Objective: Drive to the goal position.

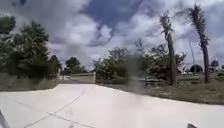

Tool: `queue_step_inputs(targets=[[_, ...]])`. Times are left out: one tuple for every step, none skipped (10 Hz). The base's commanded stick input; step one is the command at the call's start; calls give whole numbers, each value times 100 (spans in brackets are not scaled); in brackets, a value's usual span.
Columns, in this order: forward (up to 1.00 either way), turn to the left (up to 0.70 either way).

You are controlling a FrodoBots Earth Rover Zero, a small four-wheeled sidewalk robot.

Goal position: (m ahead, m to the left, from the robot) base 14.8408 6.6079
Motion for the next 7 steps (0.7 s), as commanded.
queue_step_inputs(targets=[[69,14],[69,14],[69,14],[69,14],[69,14],[69,14],[69,14]])
